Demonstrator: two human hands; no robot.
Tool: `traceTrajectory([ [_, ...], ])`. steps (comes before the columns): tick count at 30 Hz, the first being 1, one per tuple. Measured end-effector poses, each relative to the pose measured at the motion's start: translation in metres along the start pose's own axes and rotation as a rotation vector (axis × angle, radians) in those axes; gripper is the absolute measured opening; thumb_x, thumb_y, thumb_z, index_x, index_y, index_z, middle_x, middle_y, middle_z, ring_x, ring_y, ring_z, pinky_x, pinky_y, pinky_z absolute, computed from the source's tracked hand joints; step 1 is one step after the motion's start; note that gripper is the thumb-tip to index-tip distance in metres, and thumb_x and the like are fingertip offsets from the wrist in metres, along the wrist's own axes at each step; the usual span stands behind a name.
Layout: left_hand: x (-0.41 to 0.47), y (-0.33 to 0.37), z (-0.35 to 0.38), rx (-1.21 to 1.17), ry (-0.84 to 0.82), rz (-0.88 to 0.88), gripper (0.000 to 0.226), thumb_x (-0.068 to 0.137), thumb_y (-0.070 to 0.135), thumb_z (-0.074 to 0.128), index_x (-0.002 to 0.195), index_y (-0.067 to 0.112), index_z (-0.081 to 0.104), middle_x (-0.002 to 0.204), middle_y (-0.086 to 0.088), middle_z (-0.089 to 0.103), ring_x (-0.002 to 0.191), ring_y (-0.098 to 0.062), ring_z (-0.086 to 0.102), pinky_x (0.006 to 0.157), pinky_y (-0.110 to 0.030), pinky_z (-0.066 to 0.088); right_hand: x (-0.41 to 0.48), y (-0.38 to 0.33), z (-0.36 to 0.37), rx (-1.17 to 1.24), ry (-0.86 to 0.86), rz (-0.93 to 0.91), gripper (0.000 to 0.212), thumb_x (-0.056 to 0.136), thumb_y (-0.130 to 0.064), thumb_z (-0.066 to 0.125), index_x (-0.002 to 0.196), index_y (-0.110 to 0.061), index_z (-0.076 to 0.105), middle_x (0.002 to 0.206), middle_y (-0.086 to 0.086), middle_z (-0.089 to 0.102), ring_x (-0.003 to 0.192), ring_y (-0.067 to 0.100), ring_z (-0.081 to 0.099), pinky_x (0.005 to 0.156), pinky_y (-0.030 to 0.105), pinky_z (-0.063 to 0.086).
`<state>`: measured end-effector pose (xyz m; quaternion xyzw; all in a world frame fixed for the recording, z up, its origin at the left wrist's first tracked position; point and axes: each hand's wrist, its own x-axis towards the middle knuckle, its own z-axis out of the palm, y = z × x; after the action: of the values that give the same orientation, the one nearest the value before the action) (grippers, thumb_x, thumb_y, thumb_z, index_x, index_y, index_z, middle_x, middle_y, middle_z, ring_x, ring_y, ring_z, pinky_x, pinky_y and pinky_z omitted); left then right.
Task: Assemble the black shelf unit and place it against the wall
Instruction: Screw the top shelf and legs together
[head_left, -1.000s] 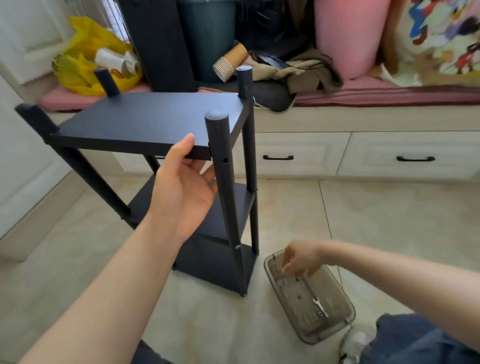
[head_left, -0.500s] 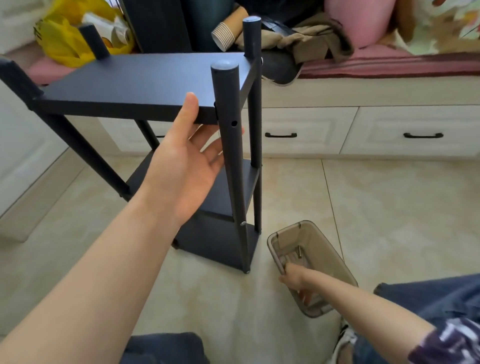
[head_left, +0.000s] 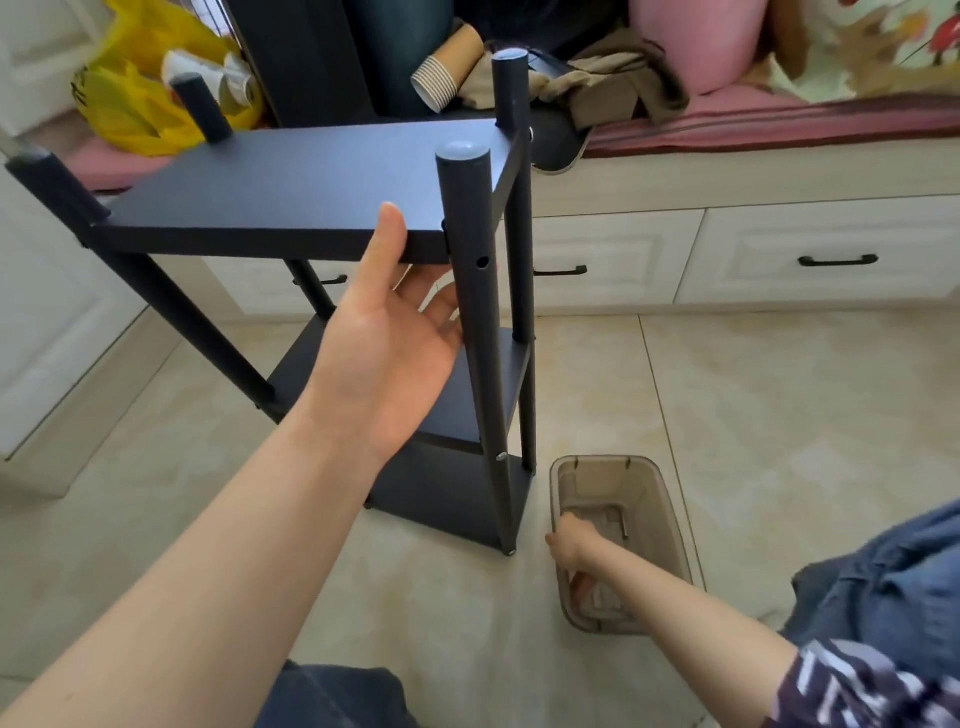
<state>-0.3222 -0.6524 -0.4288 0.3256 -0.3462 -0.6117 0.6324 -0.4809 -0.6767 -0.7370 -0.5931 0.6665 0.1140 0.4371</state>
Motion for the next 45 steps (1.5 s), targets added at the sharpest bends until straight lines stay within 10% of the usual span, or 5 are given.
traceTrajectory([
  [18, 0.001, -0.020, 0.029, 0.026, -0.097, -0.052, 0.038, 0.098, 0.045, 0.051, 0.095, 0.019, 0.079, 0.106, -0.003, 0.074, 0.108, -0.021, 0.065, 0.099, -0.038, 0.053, -0.018, 0.059, -0.003, -0.174, -0.012, -0.298, 0.050, 0.103, -0.053, 0.030, 0.129, -0.016, 0.050, 0.124, 0.010, 0.063, 0.110, 0.028, 0.061, 0.090, 0.042, 0.049],
  [23, -0.001, -0.021, 0.028, 0.037, -0.112, -0.048, 0.032, 0.093, 0.043, 0.057, 0.093, 0.018, 0.078, 0.109, -0.004, 0.075, 0.116, -0.030, 0.060, 0.101, -0.042, 0.052, 0.006, 0.079, -0.019, -0.167, 0.060, -0.179, 0.029, 0.106, -0.028, 0.036, 0.115, -0.013, 0.060, 0.115, 0.010, 0.064, 0.114, 0.028, 0.062, 0.089, 0.033, 0.048],
  [26, -0.001, -0.021, 0.026, 0.049, -0.132, -0.041, 0.034, 0.099, 0.038, 0.052, 0.087, 0.020, 0.078, 0.108, -0.003, 0.076, 0.112, -0.030, 0.064, 0.097, -0.041, 0.053, 0.026, 0.093, -0.022, -0.205, 0.053, -0.075, 0.041, 0.103, -0.013, 0.039, 0.143, -0.006, 0.043, 0.140, 0.016, 0.054, 0.125, 0.029, 0.056, 0.100, 0.033, 0.045],
  [38, 0.009, -0.024, 0.026, -0.001, -0.170, -0.031, 0.025, 0.087, 0.039, 0.063, 0.085, 0.018, 0.079, 0.104, 0.001, 0.076, 0.105, -0.022, 0.068, 0.091, -0.036, 0.055, 0.058, 0.109, -0.011, -0.417, -0.022, -0.132, 0.058, 0.102, -0.015, 0.039, 0.157, -0.020, 0.022, 0.165, 0.016, -0.004, 0.143, 0.040, 0.031, 0.114, 0.044, 0.037],
  [45, 0.010, -0.025, 0.030, -0.046, -0.147, -0.040, 0.026, 0.079, 0.038, 0.072, 0.087, 0.015, 0.079, 0.104, -0.003, 0.076, 0.104, -0.023, 0.069, 0.091, -0.036, 0.055, 0.061, 0.112, -0.010, -0.427, 0.075, -0.096, 0.049, 0.100, 0.000, 0.027, 0.149, 0.005, 0.021, 0.158, 0.030, 0.012, 0.143, 0.044, 0.026, 0.115, 0.045, 0.033],
])
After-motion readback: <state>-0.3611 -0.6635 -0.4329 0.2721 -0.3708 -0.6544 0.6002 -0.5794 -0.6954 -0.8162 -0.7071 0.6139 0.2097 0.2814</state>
